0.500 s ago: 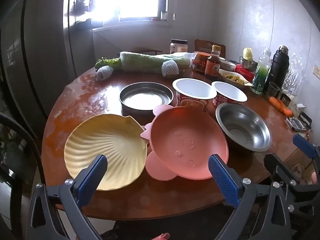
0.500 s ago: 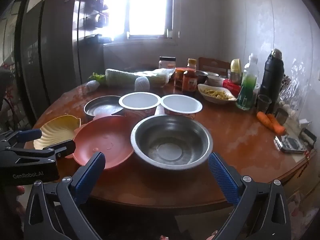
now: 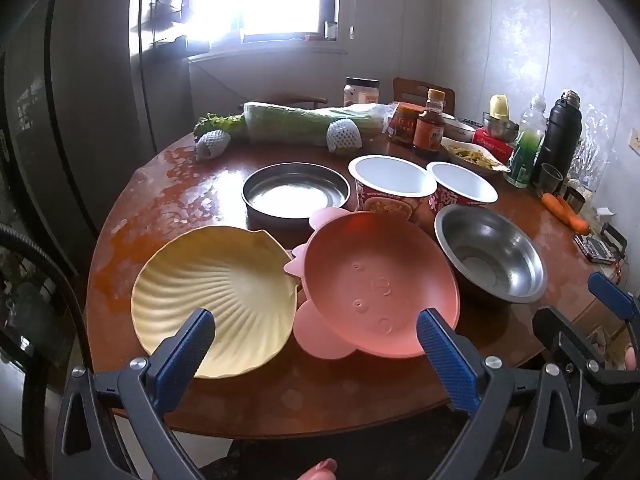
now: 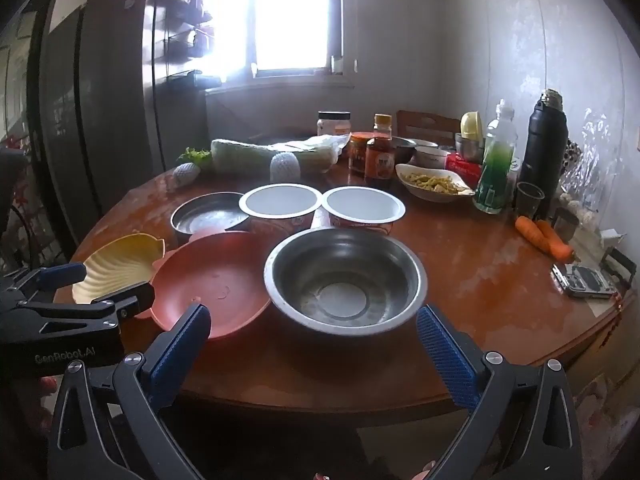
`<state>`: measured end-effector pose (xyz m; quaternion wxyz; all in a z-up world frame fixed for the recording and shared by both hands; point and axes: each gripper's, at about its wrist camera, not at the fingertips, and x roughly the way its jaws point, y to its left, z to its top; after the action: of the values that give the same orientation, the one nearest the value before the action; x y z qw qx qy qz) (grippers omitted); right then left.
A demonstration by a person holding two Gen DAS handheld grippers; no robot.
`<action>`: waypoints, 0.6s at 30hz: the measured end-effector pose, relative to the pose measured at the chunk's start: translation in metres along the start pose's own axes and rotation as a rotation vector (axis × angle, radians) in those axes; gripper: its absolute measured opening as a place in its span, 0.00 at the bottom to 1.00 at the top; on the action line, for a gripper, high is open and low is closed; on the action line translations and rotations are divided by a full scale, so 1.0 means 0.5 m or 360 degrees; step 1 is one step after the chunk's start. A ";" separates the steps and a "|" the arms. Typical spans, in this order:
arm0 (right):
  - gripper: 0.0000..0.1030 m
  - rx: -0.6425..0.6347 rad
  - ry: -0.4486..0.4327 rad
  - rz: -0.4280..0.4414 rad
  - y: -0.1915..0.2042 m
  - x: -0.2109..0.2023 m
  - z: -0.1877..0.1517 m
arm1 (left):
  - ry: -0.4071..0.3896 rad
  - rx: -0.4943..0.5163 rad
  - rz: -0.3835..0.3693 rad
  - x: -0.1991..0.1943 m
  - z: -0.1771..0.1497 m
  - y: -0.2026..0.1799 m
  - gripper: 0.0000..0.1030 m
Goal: Organize plates and bowls
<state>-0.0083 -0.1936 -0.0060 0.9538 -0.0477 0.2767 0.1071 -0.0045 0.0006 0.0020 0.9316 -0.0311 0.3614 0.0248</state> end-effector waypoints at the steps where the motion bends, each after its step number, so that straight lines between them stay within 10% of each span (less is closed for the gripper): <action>1: 1.00 0.0000 -0.0005 0.0001 0.000 0.000 -0.001 | 0.0001 0.0000 -0.0002 -0.001 0.000 0.001 0.99; 18: 1.00 -0.0012 0.0001 -0.0005 0.003 -0.001 -0.004 | 0.0016 0.0001 0.0017 0.012 -0.003 -0.006 0.99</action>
<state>-0.0103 -0.1924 -0.0076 0.9537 -0.0517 0.2766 0.1067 -0.0011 -0.0025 -0.0031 0.9296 -0.0290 0.3662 0.0294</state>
